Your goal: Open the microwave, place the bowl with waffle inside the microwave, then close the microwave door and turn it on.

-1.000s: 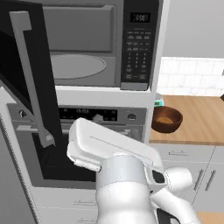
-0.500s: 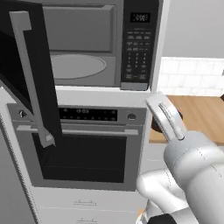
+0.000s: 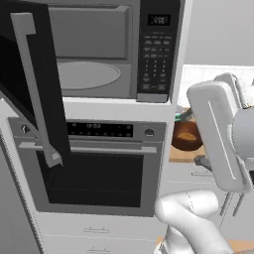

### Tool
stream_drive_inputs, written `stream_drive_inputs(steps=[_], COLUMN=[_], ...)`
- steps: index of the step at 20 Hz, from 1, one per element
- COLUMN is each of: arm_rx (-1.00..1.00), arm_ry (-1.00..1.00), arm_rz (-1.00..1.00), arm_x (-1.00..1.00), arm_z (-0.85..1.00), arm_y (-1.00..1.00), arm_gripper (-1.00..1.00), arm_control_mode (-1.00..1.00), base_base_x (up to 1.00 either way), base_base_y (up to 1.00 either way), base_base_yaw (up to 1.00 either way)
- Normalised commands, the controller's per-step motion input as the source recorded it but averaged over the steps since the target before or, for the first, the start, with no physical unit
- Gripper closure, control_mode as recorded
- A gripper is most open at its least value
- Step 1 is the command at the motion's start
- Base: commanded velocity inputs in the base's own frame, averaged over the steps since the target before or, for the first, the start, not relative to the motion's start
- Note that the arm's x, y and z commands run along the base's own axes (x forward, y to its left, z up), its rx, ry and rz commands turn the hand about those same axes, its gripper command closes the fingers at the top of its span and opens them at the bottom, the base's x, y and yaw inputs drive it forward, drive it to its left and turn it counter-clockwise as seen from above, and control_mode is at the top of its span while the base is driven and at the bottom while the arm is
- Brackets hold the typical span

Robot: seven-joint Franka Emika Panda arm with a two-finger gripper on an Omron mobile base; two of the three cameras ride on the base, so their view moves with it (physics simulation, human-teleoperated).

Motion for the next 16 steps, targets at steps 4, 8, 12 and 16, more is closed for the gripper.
stream_drive_inputs(steps=[4, 8, 12, 16], arm_rx=[-0.01, -0.07, 0.0, 0.0], arm_ry=[0.03, -0.08, -0.11, -0.36], arm_rz=[0.49, 0.55, 0.38, 0.2], arm_x=[0.1, 0.16, 0.29, 0.18], arm_z=[-0.03, -0.4, -0.07, 0.0], arm_y=[0.33, 0.51, 0.13, 0.07], arm_gripper=[-1.0, 1.0, 1.0, 1.0], arm_control_mode=[-1.0, -1.0, -1.0, -1.0], base_base_x=[0.0, 0.0, 0.0, 0.0], base_base_y=[0.0, 0.0, 0.0, 0.0], base_base_yaw=[0.0, 0.0, 0.0, 0.0])
